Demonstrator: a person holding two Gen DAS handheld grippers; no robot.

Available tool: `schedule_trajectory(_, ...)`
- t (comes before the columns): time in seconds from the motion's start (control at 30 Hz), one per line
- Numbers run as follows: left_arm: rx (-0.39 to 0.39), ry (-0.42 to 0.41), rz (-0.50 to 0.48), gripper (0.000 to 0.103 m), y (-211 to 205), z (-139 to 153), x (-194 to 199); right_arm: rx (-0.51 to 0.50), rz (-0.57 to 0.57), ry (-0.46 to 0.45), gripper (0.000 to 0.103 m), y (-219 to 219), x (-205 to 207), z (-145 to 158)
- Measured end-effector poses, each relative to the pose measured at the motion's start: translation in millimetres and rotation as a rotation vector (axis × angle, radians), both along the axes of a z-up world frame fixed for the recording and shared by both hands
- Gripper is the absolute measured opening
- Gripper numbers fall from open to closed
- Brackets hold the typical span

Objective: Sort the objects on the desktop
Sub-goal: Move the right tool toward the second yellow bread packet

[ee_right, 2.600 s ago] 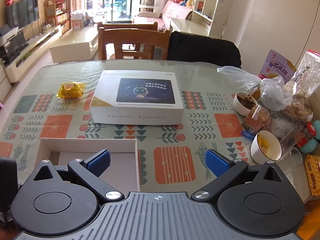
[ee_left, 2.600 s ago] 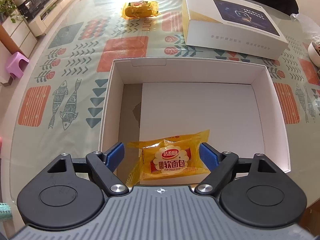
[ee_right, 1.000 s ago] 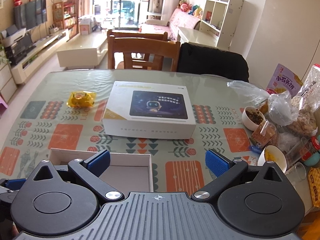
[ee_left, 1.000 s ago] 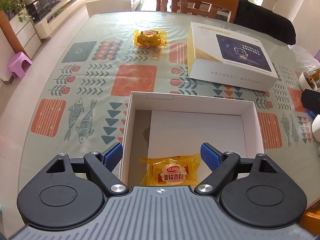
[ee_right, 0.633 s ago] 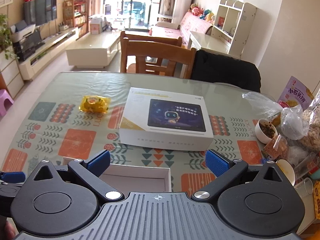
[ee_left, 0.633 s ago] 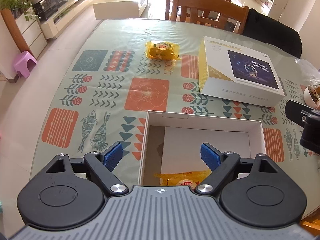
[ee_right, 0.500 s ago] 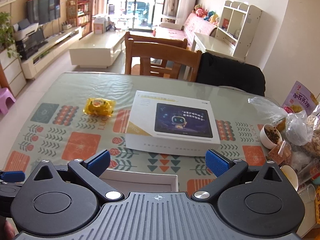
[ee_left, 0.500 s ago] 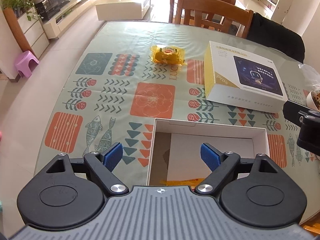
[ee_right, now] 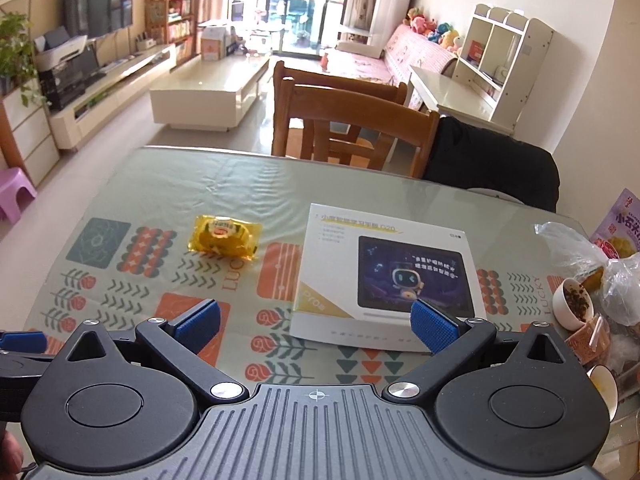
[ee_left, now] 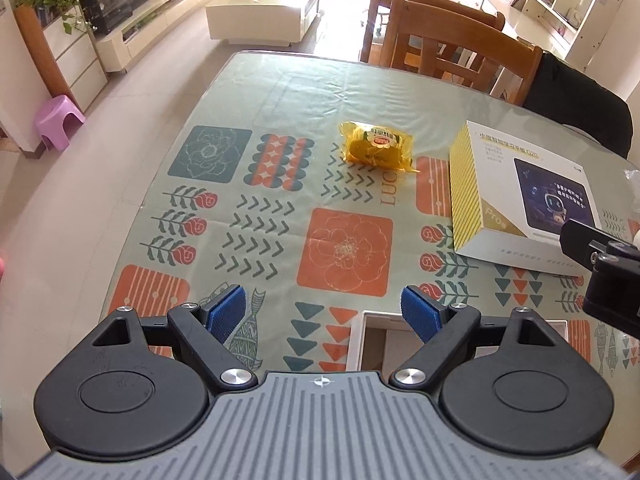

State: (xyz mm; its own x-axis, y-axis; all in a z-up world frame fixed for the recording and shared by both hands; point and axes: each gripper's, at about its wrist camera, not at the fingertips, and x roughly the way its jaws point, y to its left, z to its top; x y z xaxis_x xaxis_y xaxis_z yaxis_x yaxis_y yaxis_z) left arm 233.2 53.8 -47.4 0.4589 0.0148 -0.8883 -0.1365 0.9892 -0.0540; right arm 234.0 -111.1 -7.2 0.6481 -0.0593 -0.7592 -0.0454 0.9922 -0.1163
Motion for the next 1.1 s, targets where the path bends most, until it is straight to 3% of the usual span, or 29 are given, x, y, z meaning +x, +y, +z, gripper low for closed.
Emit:
schedule_trajectory(0.83, 0.026, 0.063, -0.03, 0.103, 45, -40, 113, 0.048, -0.014, 0.099, 0.103, 51, 131, -58)
schedule_trajectory(1.1, 0.027, 0.082, -0.017, 0.103, 57, -57, 144, 0.111, -0.033, 0.15, 0.103, 57, 167, -82)
